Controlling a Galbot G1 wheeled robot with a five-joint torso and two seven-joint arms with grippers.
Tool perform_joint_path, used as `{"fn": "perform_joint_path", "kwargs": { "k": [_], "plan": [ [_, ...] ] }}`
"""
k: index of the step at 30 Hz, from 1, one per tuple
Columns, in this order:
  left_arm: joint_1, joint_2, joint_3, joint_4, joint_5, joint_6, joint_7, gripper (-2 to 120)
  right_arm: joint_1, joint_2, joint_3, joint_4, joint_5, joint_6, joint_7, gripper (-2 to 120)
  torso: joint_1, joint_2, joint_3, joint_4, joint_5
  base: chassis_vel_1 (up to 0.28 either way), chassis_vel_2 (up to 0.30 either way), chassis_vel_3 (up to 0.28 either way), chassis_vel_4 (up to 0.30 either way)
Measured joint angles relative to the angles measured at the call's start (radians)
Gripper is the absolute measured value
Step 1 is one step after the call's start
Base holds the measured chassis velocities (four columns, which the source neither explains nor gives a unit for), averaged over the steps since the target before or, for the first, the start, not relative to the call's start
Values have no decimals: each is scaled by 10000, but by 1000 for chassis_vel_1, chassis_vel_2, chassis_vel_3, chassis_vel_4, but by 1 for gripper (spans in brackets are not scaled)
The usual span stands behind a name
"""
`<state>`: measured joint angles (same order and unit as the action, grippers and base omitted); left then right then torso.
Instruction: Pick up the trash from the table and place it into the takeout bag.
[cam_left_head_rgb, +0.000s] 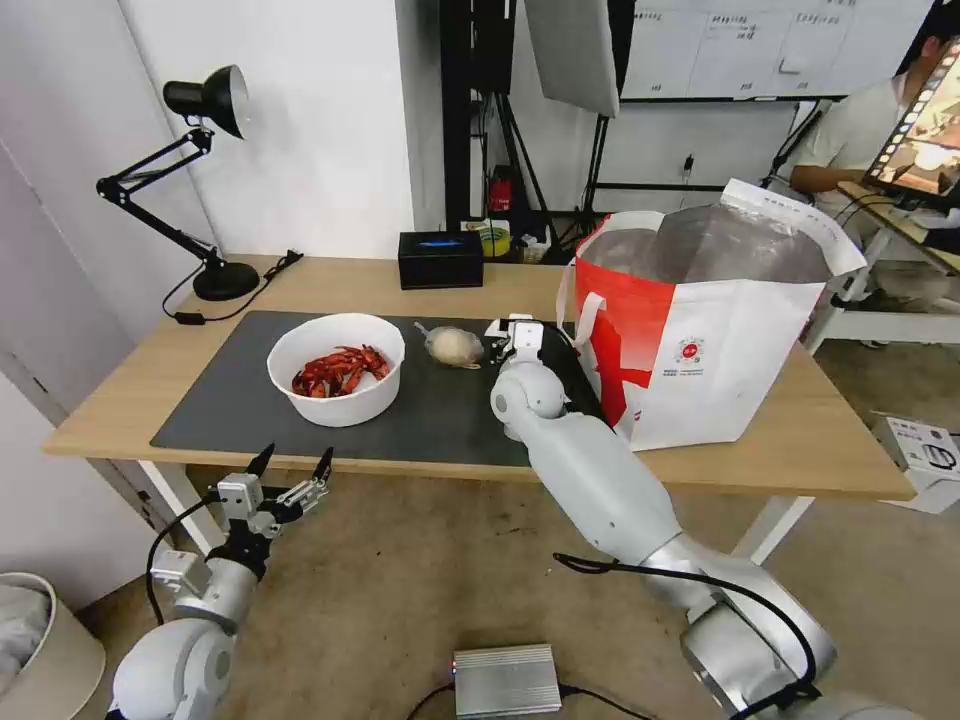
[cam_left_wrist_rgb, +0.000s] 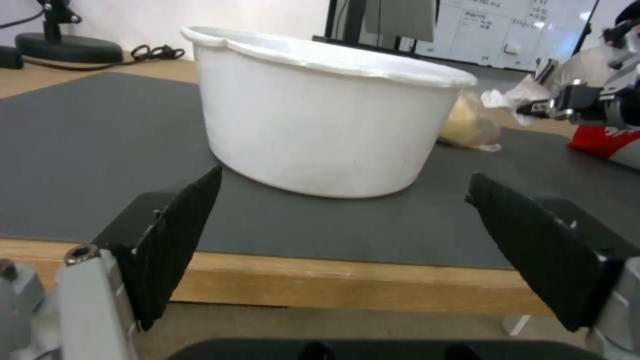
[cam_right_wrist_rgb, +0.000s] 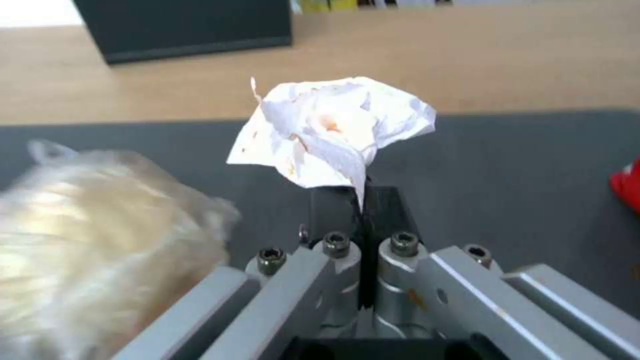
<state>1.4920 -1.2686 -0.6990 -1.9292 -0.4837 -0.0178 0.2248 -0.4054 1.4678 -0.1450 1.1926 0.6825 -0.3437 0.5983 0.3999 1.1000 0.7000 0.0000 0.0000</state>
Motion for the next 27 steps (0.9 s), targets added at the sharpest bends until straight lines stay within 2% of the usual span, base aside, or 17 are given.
{"fn": "perform_joint_path", "kwargs": {
  "k": [27],
  "plan": [
    [267,168,-324,-250,-74,0,68,100,-1628,-1441,-608,3102,-2625,2559,-1893,0,0,0,-1,0,0,0,0,0,0]
  ]
}}
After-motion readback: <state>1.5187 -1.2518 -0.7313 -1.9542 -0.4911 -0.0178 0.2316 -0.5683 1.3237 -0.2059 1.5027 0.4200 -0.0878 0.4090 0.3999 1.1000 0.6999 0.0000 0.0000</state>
